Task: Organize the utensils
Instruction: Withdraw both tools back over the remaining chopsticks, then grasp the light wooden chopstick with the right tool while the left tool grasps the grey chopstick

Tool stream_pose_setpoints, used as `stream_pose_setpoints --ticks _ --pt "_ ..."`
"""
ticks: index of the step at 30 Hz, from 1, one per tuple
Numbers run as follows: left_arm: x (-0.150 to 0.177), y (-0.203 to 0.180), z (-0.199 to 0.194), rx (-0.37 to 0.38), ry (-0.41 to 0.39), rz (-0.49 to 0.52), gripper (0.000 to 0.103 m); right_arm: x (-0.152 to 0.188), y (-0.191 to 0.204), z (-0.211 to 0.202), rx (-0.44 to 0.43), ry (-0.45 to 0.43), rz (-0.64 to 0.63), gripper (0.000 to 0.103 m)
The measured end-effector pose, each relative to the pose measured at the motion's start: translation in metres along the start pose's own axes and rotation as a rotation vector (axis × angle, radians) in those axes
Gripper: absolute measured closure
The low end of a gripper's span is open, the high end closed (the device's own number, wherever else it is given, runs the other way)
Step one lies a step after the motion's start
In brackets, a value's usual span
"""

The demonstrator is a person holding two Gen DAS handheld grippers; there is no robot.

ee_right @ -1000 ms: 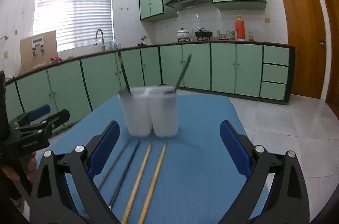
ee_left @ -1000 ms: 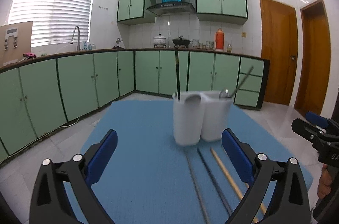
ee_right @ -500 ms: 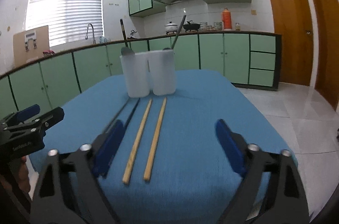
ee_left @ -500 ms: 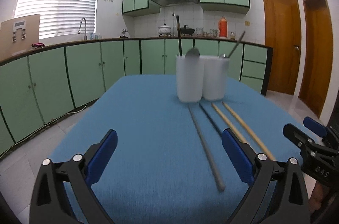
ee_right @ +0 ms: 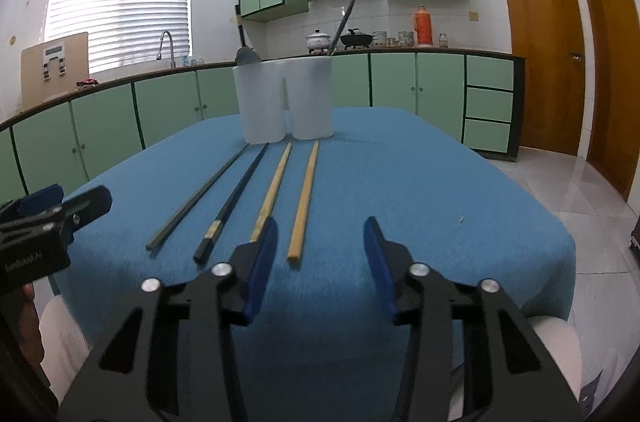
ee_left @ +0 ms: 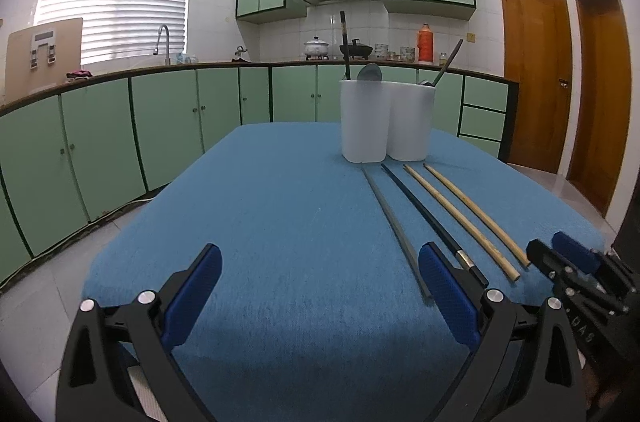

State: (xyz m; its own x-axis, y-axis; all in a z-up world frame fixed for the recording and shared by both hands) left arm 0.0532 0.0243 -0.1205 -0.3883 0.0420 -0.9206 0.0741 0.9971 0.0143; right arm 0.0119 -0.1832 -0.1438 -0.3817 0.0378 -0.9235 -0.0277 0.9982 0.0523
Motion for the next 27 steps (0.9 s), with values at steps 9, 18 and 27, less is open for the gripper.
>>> stream_pose_setpoints --ticks 9,18,27 --pt "0.004 -0.003 -0.002 0.008 -0.001 0.000 0.006 0.010 0.009 0.005 0.000 0.014 -0.028 0.086" --pt "0.005 -0.006 -0.002 0.018 0.003 0.003 0.006 0.013 0.012 0.007 0.019 0.003 -0.054 0.095" --pt "0.011 -0.020 -0.002 0.049 0.018 0.016 0.007 0.012 0.003 0.004 0.026 -0.002 -0.036 0.097"
Point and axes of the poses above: each gripper's, at about its wrist camera, not at the fingertips, and z roughly the way its jaws point, y to its left, x to its underside, the point moved 2 cm from there along z, roughly the way its jaws point, and after that the axes turned 1 degree about z, right-handed, at the moved point
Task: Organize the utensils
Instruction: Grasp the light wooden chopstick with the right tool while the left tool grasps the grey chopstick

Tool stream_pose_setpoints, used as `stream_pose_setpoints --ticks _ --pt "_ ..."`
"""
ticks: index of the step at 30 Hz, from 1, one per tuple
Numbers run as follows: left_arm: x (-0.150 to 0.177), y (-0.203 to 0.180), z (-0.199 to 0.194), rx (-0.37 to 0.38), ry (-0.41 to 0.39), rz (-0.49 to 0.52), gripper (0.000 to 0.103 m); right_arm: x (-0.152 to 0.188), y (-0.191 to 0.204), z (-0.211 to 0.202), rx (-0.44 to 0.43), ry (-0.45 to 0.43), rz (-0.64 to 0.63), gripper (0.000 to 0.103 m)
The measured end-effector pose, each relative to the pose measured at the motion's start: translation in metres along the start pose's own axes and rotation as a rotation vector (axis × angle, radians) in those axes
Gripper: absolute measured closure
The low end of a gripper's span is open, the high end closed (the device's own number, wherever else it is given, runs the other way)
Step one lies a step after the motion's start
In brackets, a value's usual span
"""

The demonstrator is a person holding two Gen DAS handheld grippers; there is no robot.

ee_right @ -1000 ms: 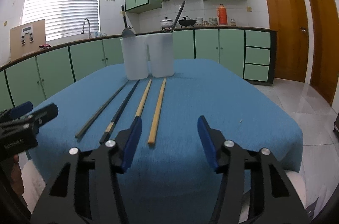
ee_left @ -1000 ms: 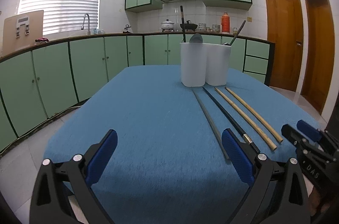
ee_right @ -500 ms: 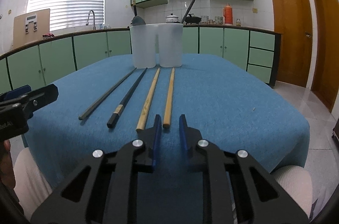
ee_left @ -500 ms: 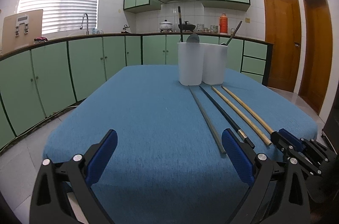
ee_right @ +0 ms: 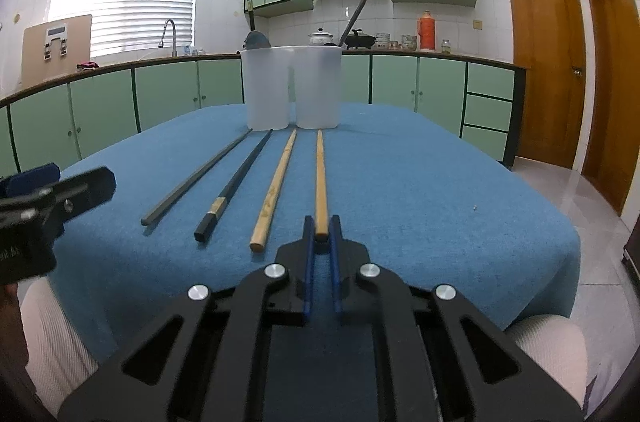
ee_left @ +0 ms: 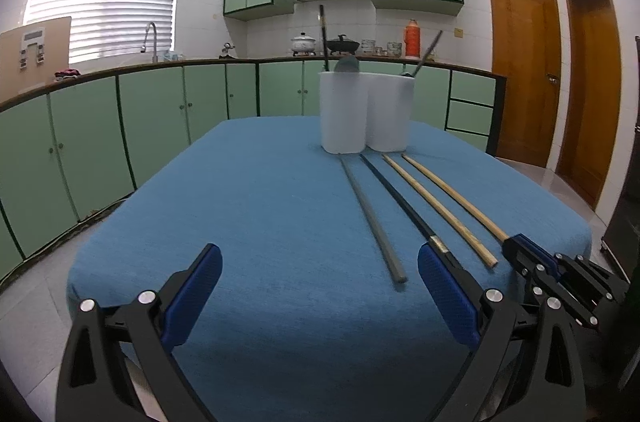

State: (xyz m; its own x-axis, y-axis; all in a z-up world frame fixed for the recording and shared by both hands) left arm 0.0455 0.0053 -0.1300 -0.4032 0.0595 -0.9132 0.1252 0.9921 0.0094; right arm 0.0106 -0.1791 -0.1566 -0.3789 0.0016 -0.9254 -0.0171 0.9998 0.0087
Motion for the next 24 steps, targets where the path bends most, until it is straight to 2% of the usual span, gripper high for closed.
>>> stream_pose_setpoints --ticks 2,10,13,17,20,24 --pt "0.001 -0.005 0.001 0.010 0.003 0.009 0.009 0.000 -0.003 0.000 -0.001 0.002 0.004 0.097" --pt "0.008 -0.022 0.019 0.028 0.058 0.039 0.042 0.000 -0.008 0.000 -0.011 -0.003 0.013 0.097" --pt "0.011 -0.024 0.026 0.027 0.076 0.030 0.049 0.001 -0.010 0.001 -0.014 0.001 0.022 0.097" --pt "0.013 -0.028 0.027 0.011 0.060 0.034 0.053 0.002 -0.010 0.001 -0.018 0.001 0.024 0.097" --pt "0.014 -0.029 0.029 0.006 0.054 0.022 0.062 0.001 -0.010 0.001 -0.023 0.002 0.025 0.097" --pt "0.014 -0.033 0.031 0.003 0.052 0.008 0.079 0.001 -0.011 0.000 -0.026 0.003 0.029 0.097"
Point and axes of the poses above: each gripper's, at about its wrist camera, not at the fingertips, and z roughly the way its jaws point, y to its left, x to its underside, the point moved 2 cm from there along z, roughly the way its jaws point, and after that the axes turned 1 degree about z, right-handed, at the moved point
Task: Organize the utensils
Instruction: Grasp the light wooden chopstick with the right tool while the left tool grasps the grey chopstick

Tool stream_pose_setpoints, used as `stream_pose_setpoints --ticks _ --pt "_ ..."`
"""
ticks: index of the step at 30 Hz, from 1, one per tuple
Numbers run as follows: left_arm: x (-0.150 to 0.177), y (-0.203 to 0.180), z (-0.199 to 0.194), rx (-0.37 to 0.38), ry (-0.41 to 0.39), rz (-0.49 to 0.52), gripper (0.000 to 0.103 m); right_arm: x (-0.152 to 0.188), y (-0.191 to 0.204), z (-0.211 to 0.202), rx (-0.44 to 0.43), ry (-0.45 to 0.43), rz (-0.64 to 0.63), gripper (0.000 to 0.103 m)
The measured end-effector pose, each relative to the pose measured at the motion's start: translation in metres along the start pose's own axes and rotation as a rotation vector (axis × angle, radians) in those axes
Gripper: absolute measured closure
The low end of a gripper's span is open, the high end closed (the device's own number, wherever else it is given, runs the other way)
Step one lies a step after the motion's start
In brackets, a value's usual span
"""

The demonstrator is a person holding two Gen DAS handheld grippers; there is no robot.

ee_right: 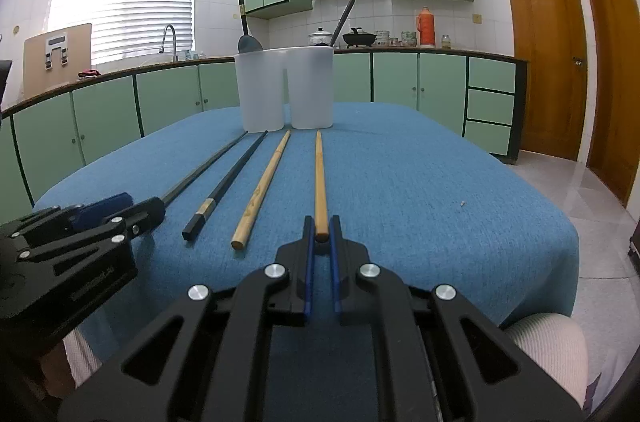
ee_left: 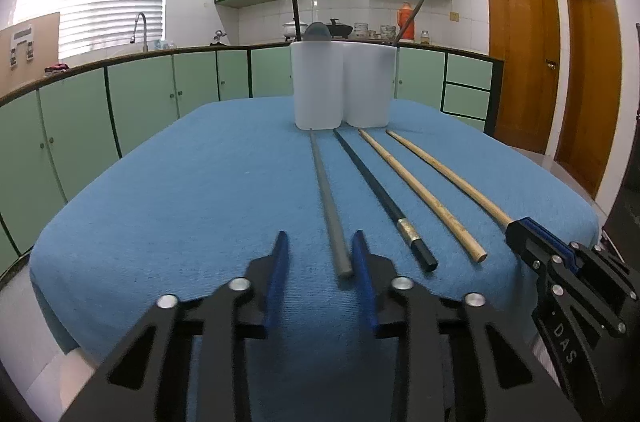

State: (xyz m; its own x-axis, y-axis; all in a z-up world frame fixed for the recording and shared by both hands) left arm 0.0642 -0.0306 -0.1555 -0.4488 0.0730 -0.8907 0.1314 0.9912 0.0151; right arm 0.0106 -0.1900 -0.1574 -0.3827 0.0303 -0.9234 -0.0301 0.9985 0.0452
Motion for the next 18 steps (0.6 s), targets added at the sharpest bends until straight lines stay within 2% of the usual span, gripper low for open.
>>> stream_pose_setpoints --ticks 3,18 --pt "0.001 -0.004 0.000 -0.008 -0.002 0.005 0.095 0.000 -0.001 -0.001 -0.002 -0.001 0.001 0.097" --pt "-0.008 0.003 -0.011 -0.024 -0.008 -0.007 0.095 -0.009 -0.002 -0.010 0.006 -0.017 -0.020 0.097"
Point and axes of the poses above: each gripper's, at about its wrist camera, not at the fingertips, and z roughly the way its jaws point, y to its left, x to its underside, the point moved 2 cm from there along z, roughly the way its jaws point, and after that the axes turned 1 degree about z, right-handed, at the moved point
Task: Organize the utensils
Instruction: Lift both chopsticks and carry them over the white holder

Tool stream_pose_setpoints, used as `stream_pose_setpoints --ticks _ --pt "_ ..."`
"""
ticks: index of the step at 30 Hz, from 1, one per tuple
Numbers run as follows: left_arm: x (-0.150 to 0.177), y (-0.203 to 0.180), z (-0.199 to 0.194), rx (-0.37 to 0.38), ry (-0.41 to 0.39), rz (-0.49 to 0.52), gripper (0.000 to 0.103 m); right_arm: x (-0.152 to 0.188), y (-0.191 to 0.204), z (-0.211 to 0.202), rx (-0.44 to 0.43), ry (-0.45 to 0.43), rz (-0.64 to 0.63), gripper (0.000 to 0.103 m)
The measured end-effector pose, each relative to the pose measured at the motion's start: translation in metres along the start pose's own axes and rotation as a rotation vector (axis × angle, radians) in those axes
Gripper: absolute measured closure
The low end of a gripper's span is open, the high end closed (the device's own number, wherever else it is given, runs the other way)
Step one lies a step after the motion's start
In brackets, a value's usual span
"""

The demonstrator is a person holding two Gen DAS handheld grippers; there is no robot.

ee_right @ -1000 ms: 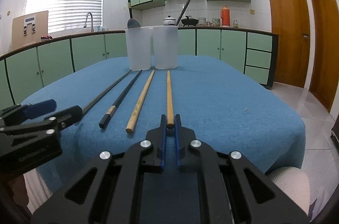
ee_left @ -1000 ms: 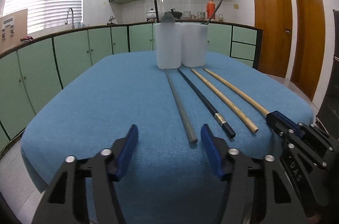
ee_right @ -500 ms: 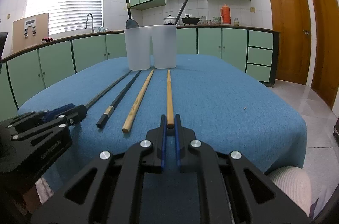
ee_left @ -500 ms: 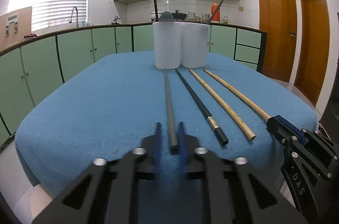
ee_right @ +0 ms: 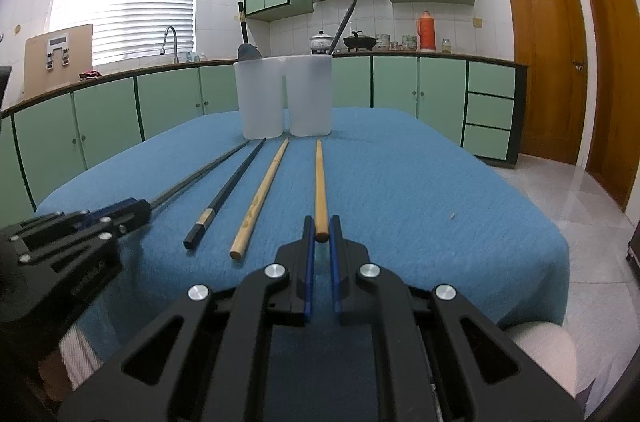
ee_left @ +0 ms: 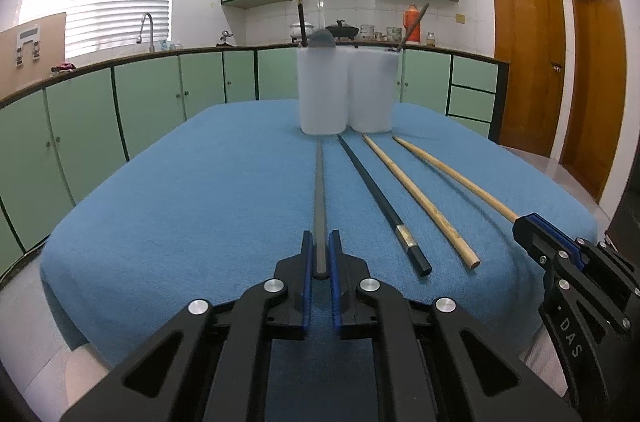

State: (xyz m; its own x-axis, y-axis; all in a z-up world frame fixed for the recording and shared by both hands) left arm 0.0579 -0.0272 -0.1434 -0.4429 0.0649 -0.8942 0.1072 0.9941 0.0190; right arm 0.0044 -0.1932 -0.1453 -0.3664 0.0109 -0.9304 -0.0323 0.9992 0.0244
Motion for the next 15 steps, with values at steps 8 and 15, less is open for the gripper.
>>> stream_pose_setpoints --ticks 8,15 --pt "-0.024 0.010 -0.026 -0.018 -0.070 0.002 0.095 -0.020 -0.005 -0.021 -0.005 -0.058 -0.032 0.097" --pt "-0.055 0.017 -0.056 -0.029 -0.169 0.014 0.096 -0.058 -0.013 -0.040 -0.011 -0.133 -0.055 0.097"
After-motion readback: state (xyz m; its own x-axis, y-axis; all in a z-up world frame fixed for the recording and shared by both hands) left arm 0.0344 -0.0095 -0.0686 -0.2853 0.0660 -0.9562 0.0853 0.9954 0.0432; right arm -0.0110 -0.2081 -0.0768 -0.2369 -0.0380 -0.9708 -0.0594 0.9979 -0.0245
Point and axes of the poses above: each gripper's, at about its wrist camera, not at the fingertips, and z roughly the way its jaws point, y to its left, x to its underside, the point moved 2 cm from there along z, roughly the way its jaws point, and after that the axes turned 1 degree about z, right-handed, at the moved point
